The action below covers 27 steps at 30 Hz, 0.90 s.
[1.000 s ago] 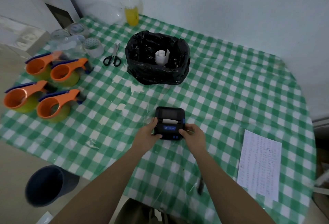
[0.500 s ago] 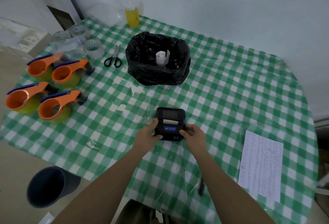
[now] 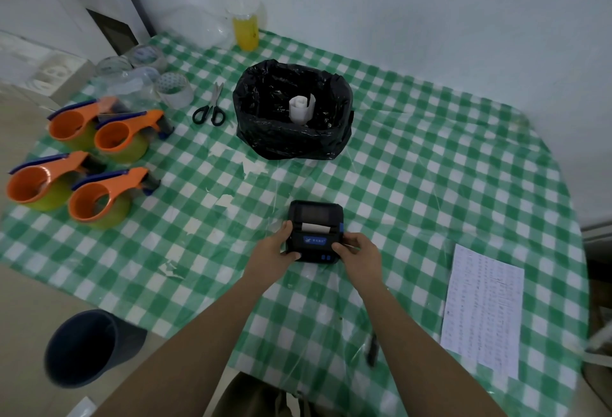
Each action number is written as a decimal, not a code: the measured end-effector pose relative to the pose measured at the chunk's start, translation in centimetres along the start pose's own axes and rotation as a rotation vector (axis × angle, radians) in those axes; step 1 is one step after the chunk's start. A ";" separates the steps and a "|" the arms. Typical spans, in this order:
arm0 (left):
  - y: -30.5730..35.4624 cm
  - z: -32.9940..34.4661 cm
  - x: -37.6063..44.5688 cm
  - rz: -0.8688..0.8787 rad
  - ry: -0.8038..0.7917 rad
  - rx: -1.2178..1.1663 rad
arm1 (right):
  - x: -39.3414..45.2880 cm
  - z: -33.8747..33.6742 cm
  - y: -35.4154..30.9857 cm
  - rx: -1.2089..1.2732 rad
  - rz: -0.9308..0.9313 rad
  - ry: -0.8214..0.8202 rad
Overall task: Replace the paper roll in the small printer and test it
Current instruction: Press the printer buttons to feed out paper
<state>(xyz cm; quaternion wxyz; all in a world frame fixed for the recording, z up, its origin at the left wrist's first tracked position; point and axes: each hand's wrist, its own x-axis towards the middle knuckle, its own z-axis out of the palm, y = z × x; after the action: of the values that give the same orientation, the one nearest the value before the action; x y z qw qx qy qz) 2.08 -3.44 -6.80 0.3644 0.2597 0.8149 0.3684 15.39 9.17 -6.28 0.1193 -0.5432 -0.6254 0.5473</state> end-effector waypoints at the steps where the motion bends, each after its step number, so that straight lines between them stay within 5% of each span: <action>1: 0.0 0.0 0.0 0.000 -0.002 -0.005 | 0.0 0.0 0.0 -0.001 0.002 0.000; 27: 0.3 -0.2 -0.2 -0.009 -0.005 -0.026 | -0.3 0.0 -0.2 -0.002 0.002 0.008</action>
<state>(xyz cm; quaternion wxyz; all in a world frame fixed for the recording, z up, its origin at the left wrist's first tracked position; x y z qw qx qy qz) 2.09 -3.52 -6.34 0.3715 0.2521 0.8104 0.3764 15.36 8.96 -6.02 0.1210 -0.5462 -0.6248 0.5447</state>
